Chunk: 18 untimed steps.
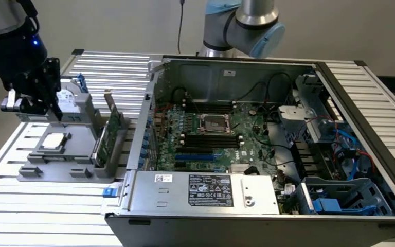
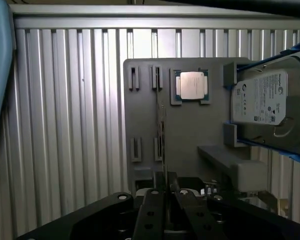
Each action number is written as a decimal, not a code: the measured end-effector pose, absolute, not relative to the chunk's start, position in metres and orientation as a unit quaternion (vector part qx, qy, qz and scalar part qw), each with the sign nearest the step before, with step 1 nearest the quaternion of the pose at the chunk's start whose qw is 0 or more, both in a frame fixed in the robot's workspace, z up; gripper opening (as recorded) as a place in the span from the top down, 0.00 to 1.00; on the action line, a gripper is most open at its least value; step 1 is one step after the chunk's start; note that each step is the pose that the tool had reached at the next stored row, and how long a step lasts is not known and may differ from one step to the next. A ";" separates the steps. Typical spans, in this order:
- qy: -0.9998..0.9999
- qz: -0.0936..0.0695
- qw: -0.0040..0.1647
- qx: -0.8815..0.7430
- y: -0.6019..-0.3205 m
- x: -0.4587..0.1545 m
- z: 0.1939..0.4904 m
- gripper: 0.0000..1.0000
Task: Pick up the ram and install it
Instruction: 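Pick up the ram and move it above insertion slot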
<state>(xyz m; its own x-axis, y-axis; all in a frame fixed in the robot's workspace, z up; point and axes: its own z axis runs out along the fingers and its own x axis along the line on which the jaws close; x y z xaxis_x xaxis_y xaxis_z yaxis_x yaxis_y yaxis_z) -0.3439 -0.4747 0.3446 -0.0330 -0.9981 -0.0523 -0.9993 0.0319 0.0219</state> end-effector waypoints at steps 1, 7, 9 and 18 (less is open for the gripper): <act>0.718 0.026 0.011 -0.695 -0.474 -0.341 0.348 0.86; 0.718 0.026 0.011 -0.695 -0.470 -0.323 0.367 0.86; 0.718 0.026 0.011 -0.695 -0.469 -0.317 0.373 0.86; 0.718 0.027 0.010 -0.695 -0.465 -0.289 0.397 0.86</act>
<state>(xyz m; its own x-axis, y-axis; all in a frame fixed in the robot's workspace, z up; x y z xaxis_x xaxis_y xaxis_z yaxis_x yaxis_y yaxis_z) -0.2893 -0.4646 0.3972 -0.0332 -0.9981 -0.0522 -0.9992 0.0319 0.0259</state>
